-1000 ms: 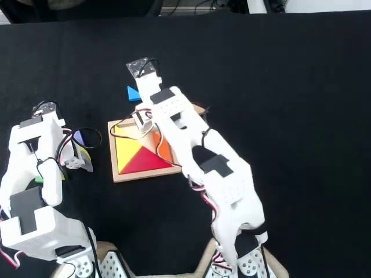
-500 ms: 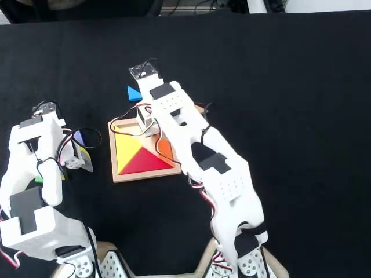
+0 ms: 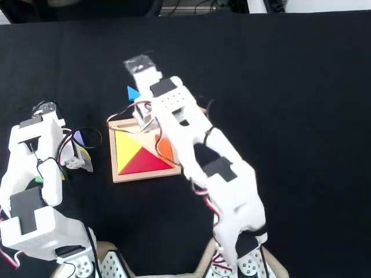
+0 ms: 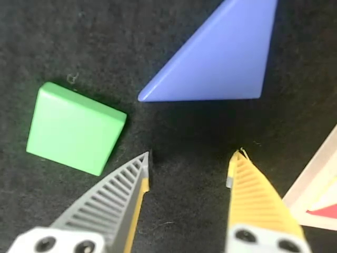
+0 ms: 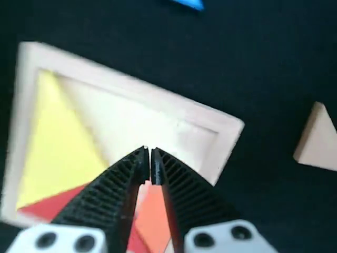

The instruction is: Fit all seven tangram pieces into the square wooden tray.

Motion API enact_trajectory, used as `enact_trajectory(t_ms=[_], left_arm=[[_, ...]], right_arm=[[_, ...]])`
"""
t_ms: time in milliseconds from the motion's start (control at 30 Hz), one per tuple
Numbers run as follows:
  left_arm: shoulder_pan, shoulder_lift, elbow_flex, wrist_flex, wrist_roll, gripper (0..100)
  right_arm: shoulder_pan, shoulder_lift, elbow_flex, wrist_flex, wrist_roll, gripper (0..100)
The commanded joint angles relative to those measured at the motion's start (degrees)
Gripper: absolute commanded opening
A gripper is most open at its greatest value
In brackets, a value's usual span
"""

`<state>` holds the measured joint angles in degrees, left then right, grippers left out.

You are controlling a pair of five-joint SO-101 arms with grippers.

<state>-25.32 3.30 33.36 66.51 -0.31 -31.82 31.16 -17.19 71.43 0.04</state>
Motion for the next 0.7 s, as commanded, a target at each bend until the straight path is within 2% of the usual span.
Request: enact_trajectory(t_ms=[0,233,367,533,667], left_arm=[[0.04,-6.68,-3.38,3.43,2.64,24],[-0.31,-35.08,-4.26,8.53,1.93,24],[-8.48,-49.93,-1.71,8.53,-7.65,24],[-21.93,-51.08,7.78,6.68,-18.46,24],[-26.24,-43.96,18.15,-3.6,-22.33,24]], right_arm=[[-3.52,-7.96,2.77,0.0,2.02,1.2],[-3.6,-16.84,11.47,-1.14,2.37,1.3],[-3.69,-22.9,16.48,-1.23,2.37,5.6],[-3.87,-29.76,23.69,-3.43,7.65,10.3],[-3.96,-33.1,30.11,-7.21,9.14,10.3]])
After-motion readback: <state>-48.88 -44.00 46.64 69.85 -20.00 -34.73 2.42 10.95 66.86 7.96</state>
